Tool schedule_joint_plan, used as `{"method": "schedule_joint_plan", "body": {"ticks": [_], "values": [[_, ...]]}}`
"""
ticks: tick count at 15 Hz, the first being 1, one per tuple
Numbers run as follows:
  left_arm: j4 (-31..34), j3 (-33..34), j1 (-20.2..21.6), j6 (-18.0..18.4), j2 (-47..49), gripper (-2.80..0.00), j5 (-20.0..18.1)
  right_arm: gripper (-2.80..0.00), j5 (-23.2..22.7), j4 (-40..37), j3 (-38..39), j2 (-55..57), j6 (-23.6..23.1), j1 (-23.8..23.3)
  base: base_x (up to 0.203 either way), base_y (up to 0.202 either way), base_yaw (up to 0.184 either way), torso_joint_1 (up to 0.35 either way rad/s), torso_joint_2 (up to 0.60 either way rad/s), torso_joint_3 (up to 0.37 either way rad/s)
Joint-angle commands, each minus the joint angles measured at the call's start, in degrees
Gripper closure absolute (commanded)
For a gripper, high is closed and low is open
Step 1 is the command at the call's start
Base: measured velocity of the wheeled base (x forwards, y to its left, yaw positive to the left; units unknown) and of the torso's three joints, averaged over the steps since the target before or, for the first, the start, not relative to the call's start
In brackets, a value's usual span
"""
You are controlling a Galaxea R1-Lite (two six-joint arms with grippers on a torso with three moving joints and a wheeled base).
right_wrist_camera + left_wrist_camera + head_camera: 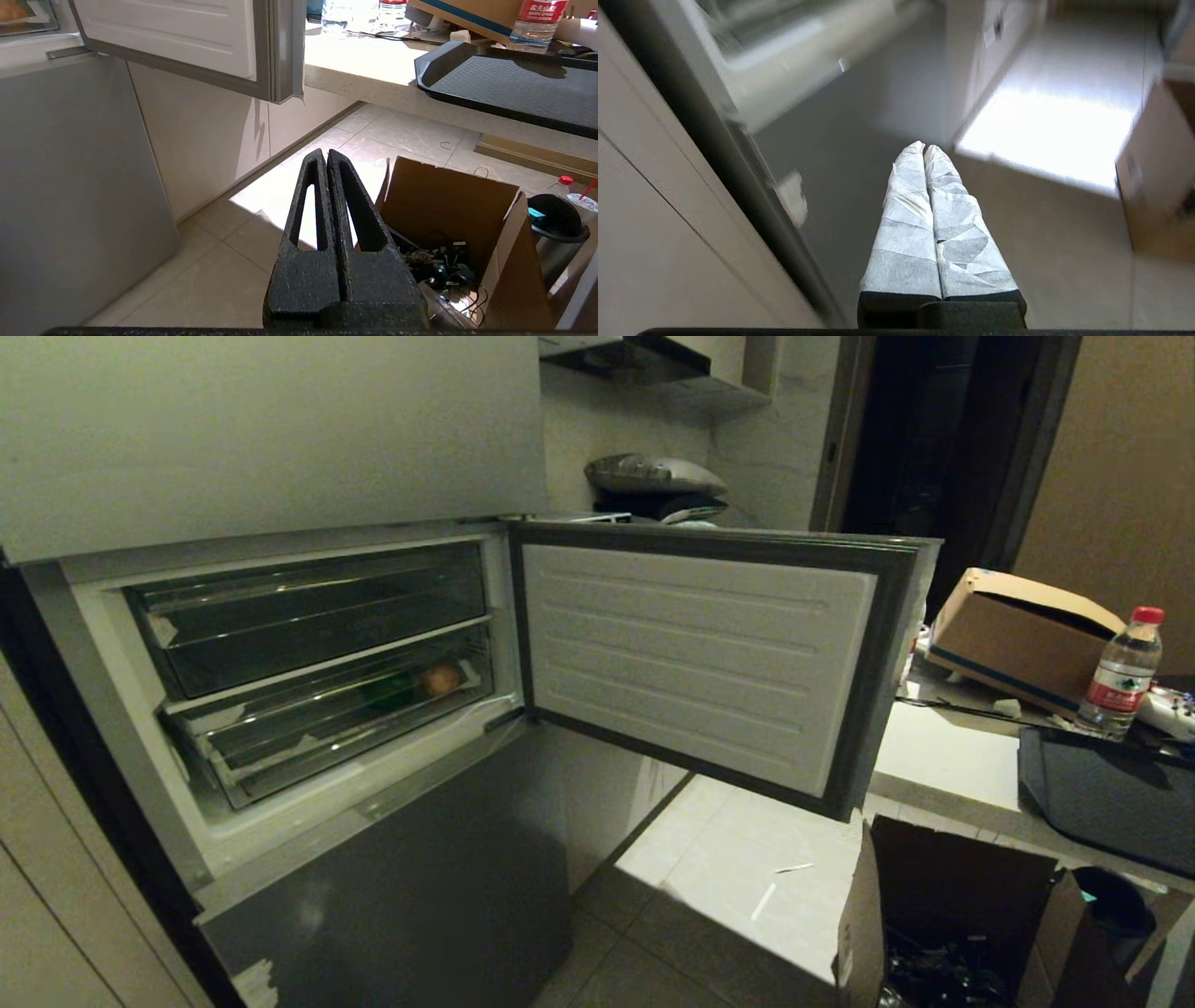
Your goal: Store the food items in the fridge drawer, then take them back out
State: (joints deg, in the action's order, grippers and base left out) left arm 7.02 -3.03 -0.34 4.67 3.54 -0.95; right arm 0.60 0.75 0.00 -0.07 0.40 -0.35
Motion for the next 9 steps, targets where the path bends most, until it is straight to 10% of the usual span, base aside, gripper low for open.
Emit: {"method": "schedule_joint_plan", "body": {"ticks": [1, 9], "values": [[-1.3, 0.5, -0.1, -4.7, -3.5, 0.0, 1.2, 0.0, 0.0, 0.0, 0.2, 0.1, 0.0, 0.0, 0.0, 0.0, 0.0, 0.0, 0.0, 0.0], [-1.5, 0.6, 0.0, -5.2, -3.5, 0.0, 1.4, 0.0, 0.0, 0.0, 0.2, 0.1, 0.0, 0.0, 0.0, 0.0, 0.014, 0.001, 0.0, 0.0]]}}
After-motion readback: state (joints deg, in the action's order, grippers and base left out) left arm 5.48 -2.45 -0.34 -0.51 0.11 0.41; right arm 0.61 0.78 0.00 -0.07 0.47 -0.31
